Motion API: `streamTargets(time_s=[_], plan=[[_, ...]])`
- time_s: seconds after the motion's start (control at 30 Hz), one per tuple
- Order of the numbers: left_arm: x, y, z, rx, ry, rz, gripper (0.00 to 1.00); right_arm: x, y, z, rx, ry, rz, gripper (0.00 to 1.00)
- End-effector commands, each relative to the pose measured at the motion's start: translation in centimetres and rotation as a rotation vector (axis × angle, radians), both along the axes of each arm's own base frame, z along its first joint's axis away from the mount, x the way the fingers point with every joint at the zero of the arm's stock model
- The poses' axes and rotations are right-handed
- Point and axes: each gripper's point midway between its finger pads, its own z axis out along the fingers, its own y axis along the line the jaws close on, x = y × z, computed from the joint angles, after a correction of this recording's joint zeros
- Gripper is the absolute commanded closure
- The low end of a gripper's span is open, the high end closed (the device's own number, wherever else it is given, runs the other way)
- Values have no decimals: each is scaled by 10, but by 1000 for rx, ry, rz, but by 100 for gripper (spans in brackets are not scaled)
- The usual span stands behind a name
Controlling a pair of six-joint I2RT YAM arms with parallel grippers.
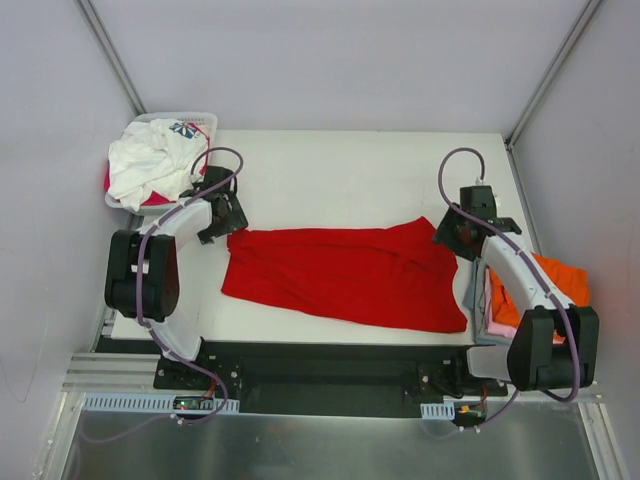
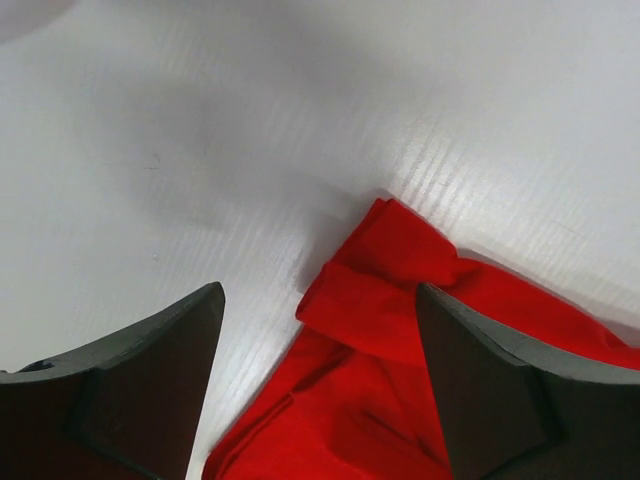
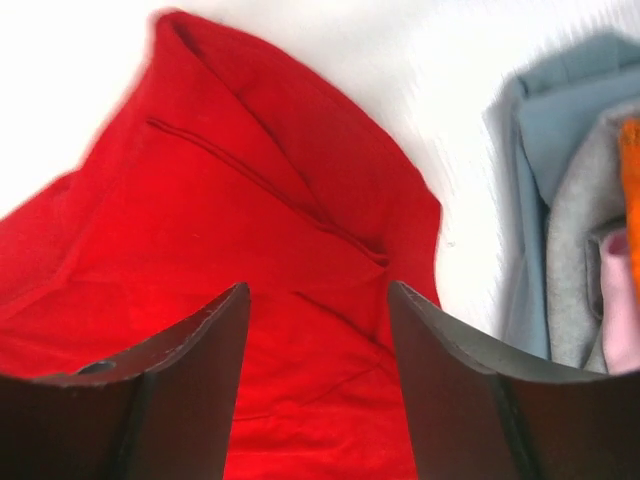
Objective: Fold and stack the t-shirts
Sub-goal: Fold the other side of the tshirt into a rectangle
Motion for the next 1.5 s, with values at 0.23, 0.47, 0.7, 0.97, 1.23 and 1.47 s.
streamTargets(time_s=[0.23, 0.47, 0.7, 0.97, 1.23, 1.47], plan=[[15, -28, 51, -84, -131, -127, 22, 77, 53, 19, -60, -78, 192, 41], [9, -35, 48, -99, -125, -152, 22, 99, 64, -17, -56, -15, 206, 48], [8, -37, 44, -103, -117, -158, 23, 111, 73, -31, -60, -7, 212, 51], [6, -37, 42, -101, -111, -162, 23, 119, 76, -40, -76, 19, 210, 53], [3, -36, 40, -100, -108, -159, 23, 107, 74, -52, -84, 67, 197, 73], [4, -37, 41, -102, -113, -164, 23, 99, 69, -42, -106, 63, 173, 90]])
